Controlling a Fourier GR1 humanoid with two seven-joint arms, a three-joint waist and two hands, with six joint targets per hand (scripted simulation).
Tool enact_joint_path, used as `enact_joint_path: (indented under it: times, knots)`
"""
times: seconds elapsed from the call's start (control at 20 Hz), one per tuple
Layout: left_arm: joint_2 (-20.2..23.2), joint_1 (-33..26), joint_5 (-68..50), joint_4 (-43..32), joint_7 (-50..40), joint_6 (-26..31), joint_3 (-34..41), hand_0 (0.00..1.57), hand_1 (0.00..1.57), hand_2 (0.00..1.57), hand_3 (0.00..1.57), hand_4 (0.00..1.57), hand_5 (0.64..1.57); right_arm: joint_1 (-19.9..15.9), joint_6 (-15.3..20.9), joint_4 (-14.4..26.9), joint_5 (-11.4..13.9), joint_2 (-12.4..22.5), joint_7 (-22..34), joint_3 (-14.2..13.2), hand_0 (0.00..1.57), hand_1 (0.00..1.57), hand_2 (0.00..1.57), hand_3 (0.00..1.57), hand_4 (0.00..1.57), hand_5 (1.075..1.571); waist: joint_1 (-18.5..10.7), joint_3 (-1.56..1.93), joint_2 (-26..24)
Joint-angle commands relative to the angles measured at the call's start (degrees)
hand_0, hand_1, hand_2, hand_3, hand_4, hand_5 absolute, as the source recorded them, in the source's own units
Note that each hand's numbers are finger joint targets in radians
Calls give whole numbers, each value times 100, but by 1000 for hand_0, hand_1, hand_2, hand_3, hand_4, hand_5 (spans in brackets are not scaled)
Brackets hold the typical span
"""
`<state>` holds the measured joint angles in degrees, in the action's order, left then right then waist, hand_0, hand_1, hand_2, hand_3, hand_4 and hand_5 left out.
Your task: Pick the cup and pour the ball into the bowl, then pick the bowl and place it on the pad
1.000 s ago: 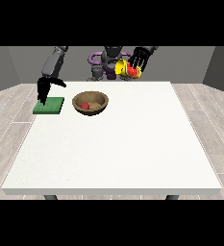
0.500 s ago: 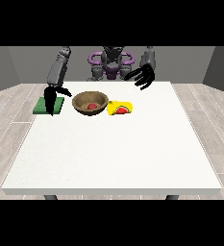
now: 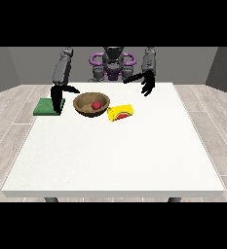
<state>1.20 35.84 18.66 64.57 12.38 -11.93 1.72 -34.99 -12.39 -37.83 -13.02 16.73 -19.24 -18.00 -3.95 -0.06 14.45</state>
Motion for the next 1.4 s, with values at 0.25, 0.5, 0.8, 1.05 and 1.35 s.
enact_joint_path:
  times: [0.25,0.5,0.8,1.05,1.35]
  knots:
    - [-112,35,36,403,-256,104,-287,0,0,0,0,0,1549,112,94,710,39,-276,-785,-27,0,0,0,0,251,1550,-214,11,101]
    - [147,5,-135,759,-273,523,-267,0,0,0,0,0,1556,130,36,845,-120,-101,-669,-208,0,0,0,0,143,1530,-570,11,229]
    - [-97,164,61,889,-390,297,-471,0,0,0,0,0,1559,56,244,688,-217,-515,-763,-241,0,0,0,0,227,1532,-768,14,464]
    - [90,-141,-195,590,-445,464,-143,0,0,0,0,0,1563,69,364,564,-256,-717,-347,-107,0,0,0,0,357,1545,-451,6,-219]
    - [395,-119,-381,492,-272,692,132,0,0,0,0,0,1564,-109,766,643,-167,-1110,-394,79,0,0,0,0,366,1547,-302,7,-197]
